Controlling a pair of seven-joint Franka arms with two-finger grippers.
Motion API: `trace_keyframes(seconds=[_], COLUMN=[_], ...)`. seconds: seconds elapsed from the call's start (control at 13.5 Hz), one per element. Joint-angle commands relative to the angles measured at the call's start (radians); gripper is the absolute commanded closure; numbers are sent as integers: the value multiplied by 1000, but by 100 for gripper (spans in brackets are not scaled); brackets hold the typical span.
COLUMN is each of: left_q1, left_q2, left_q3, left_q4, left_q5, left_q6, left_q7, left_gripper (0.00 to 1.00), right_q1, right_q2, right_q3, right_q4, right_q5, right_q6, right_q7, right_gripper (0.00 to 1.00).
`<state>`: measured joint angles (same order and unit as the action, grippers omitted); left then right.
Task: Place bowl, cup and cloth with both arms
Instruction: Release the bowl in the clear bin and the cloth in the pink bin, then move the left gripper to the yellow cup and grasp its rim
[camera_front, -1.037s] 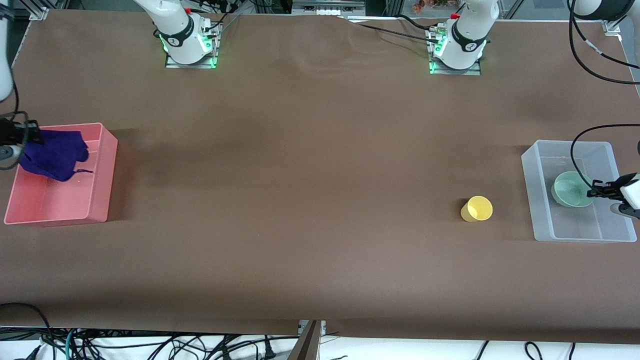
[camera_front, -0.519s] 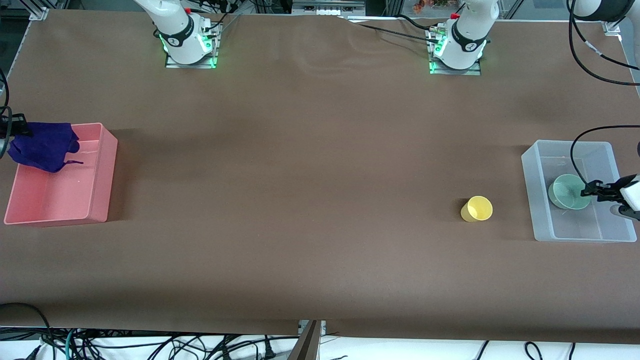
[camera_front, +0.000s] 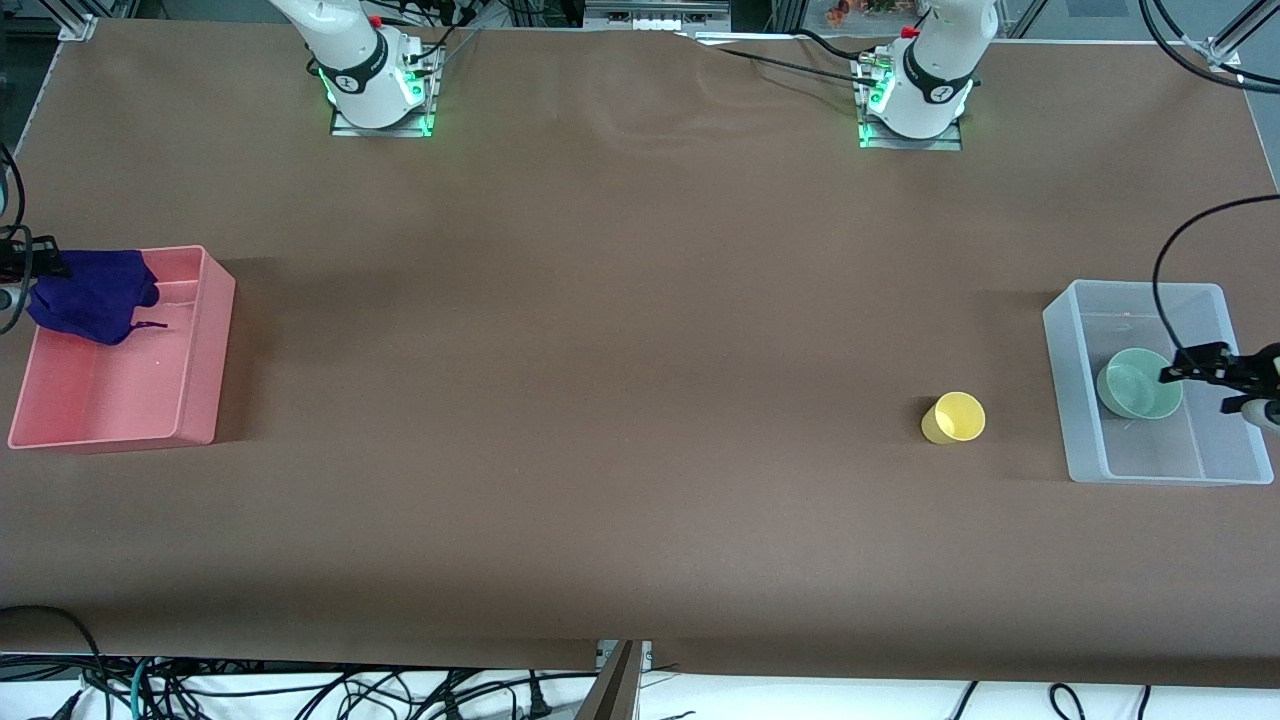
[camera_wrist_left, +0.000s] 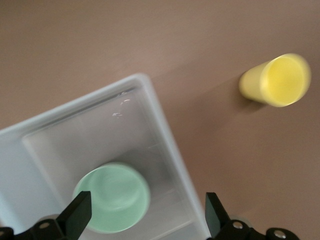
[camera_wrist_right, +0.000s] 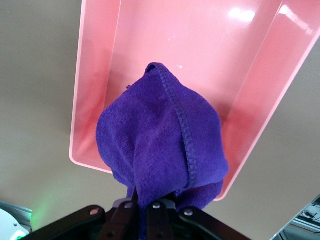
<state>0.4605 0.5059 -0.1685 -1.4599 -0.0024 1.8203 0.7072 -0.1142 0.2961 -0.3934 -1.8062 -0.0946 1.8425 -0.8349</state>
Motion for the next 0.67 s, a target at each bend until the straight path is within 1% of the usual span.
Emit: trace_keyframes(seconds=[0.0,0.07,0.15,0.3,0.37,0.44,0.59], left_q1=[3,0,-19,-93,-120,-137,-138], left_q2=[-17,-15,-9,14,19,22,37], left_q3=[-116,-165,-189,-187,-187,-189,-187], left_q4=[-34,-39,-57,-80,-111,-158,-236], left_q5=[-10,-4,7,24,59,83,131], left_q6=[-38,-39,-33,3,37,89,222], left_q7=[-163,-223,-268,-362,-430,-484,-505], left_gripper=[0,0,0,0,0,0,0], right_q1=[-5,-5,-7,-25,-34,-44,-47], right_q2=[-17,-17,-18,-15,-14,-12,6], right_q3=[2,2,2,2,2,2,4], right_q4=[-22,-24,-31,-36,-44,-61,-64], right_q5=[1,1,1,1,1,1,9], right_q6=[6,4,11,21,38,58,86], right_q7=[-16,-16,-16,-27,-50,-55,-52], right_gripper=[100,100,100,100,100,100,100])
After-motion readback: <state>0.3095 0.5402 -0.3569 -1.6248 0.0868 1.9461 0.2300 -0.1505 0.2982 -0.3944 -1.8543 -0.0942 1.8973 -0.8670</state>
